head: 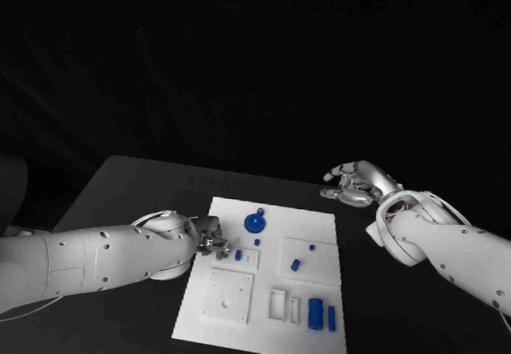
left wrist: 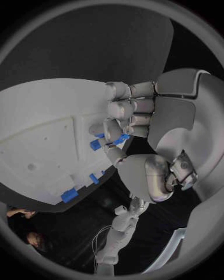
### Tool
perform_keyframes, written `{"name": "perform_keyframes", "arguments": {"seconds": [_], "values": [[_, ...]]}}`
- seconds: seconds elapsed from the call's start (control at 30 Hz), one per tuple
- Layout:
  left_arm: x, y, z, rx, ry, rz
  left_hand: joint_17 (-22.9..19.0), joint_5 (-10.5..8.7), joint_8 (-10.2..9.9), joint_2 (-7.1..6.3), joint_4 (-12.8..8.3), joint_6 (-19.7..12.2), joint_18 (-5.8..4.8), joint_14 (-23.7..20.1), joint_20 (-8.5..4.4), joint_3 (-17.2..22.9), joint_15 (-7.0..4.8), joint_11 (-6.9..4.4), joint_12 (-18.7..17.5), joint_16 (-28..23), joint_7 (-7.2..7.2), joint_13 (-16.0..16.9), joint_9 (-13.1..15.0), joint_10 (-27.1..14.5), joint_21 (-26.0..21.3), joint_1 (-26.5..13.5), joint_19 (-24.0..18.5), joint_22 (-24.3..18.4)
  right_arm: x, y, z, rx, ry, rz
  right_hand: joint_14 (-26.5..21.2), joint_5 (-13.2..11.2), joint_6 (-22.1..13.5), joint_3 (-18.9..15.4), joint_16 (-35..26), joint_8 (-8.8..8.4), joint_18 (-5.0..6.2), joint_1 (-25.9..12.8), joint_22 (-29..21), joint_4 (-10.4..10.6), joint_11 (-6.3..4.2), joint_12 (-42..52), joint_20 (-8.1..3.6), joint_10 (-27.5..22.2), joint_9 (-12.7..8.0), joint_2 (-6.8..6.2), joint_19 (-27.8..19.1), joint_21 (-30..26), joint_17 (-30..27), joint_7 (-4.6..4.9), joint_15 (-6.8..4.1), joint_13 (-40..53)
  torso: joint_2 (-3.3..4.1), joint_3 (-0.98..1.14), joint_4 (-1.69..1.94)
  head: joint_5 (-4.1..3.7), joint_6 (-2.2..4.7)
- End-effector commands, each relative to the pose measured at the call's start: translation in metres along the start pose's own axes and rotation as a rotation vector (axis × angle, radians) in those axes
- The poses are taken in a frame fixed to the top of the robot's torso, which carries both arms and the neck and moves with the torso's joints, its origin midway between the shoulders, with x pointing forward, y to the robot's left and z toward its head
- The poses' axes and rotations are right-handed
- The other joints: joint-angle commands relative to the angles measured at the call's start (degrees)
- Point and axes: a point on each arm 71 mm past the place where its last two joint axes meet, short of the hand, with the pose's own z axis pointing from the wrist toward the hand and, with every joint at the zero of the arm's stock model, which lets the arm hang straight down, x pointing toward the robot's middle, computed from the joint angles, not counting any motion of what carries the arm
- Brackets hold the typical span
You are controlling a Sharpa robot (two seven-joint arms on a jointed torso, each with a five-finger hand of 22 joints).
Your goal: Assemble the parts on the task board
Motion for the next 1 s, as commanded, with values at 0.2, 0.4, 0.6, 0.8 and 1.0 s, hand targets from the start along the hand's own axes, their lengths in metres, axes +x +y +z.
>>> {"name": "perform_keyframes", "arguments": {"seconds": [0.2, 0.4, 0.6, 0.8, 1.0], "values": [[0.0079, 0.0049, -0.0002, -0.022, 0.036, 0.027, 0.1, 0.76, 0.4, 1.55, -0.8, 2.1, 0.88, 1.2, -6.75, 0.9, -1.54, -1.63, 0.3, 0.3, -2.06, -0.1, -0.1, -1.7, 0.2, 2.2, 0.0, 0.1, 0.0008, 0.0010, 0.0000, -0.008, 0.011, -0.004, 0.5, 0.4, -0.1, -0.1, 0.3, 0.17, 4.87, -0.4, 0.3, 0.2, -0.21, 0.3, -0.23, 0.0, -0.1, 0.33, 0.0, -0.3, -0.1, 0.43, 0.06, -0.1, 0.00, 0.03, 0.00, 0.07, -0.07], [0.0078, 0.0059, -0.0006, -0.023, 0.034, 0.035, 0.1, 0.98, 0.5, 1.49, -0.9, 2.1, 0.89, 1.2, -6.75, 0.8, -1.55, -1.66, 0.4, 0.4, -2.08, -0.1, -0.1, -1.7, 0.2, 2.4, 0.0, 0.2, 0.0008, 0.0011, 0.0000, -0.009, 0.011, -0.004, 0.5, 0.4, -0.1, -0.1, 0.3, 0.17, 4.87, -0.4, 0.3, 0.2, -0.21, 0.3, -0.23, 0.0, -0.1, 0.33, 0.0, -0.3, -0.1, 0.43, 0.06, -0.1, 0.00, 0.02, 0.00, 0.11, -0.09], [0.0077, 0.0065, -0.0006, -0.024, 0.035, 0.036, 0.1, 1.03, 0.5, 1.43, -1.0, 2.1, 0.89, 1.2, -6.75, 0.9, -1.55, -1.67, 0.4, 0.4, -2.10, -0.1, -0.1, -1.7, 0.2, 2.5, 0.0, 0.2, 0.0009, 0.0012, 0.0000, -0.009, 0.011, -0.004, 0.5, 0.4, -0.1, -0.1, 0.3, 0.17, 4.87, -0.4, 0.3, 0.2, -0.21, 0.3, -0.23, 0.0, -0.1, 0.34, 0.0, -0.3, -0.1, 0.43, 0.06, -0.1, 0.00, 0.01, 0.03, 0.13, -0.05], [0.0080, 0.0059, -0.0002, -0.021, 0.039, 0.038, 0.1, 1.04, 0.5, 1.40, -1.0, 2.1, 0.89, 1.2, -6.75, 0.8, -1.55, -1.67, 0.4, 0.4, -2.10, -0.1, -0.1, -1.7, 0.3, 2.5, 0.0, 0.2, 0.0013, 0.0017, 0.0002, -0.010, 0.013, -0.003, 0.5, 0.4, -0.1, -0.1, 0.3, 0.17, 4.87, -0.4, 0.4, 0.2, -0.21, 0.3, -0.23, 0.0, -0.1, 0.34, 0.0, -0.4, -0.1, 0.43, 0.06, -0.1, 0.01, 0.01, -0.02, 0.25, -0.02], [0.0077, 0.0067, 0.0000, -0.018, 0.040, 0.056, 0.1, 1.06, 0.6, 1.20, -1.0, 2.1, 0.90, 1.2, -6.75, 0.8, -1.54, -1.69, 0.5, 0.4, -2.11, -0.2, -0.1, -1.7, 0.3, 2.7, 0.0, 0.2, 0.0014, 0.0019, 0.0002, -0.010, 0.013, -0.003, 0.5, 0.4, -0.1, -0.1, 0.3, 0.17, 4.87, -0.4, 0.4, 0.2, -0.21, 0.3, -0.23, 0.0, -0.1, 0.35, 0.0, -0.4, -0.1, 0.43, 0.06, -0.2, 0.00, 0.04, -0.01, 0.28, -0.05]]}}
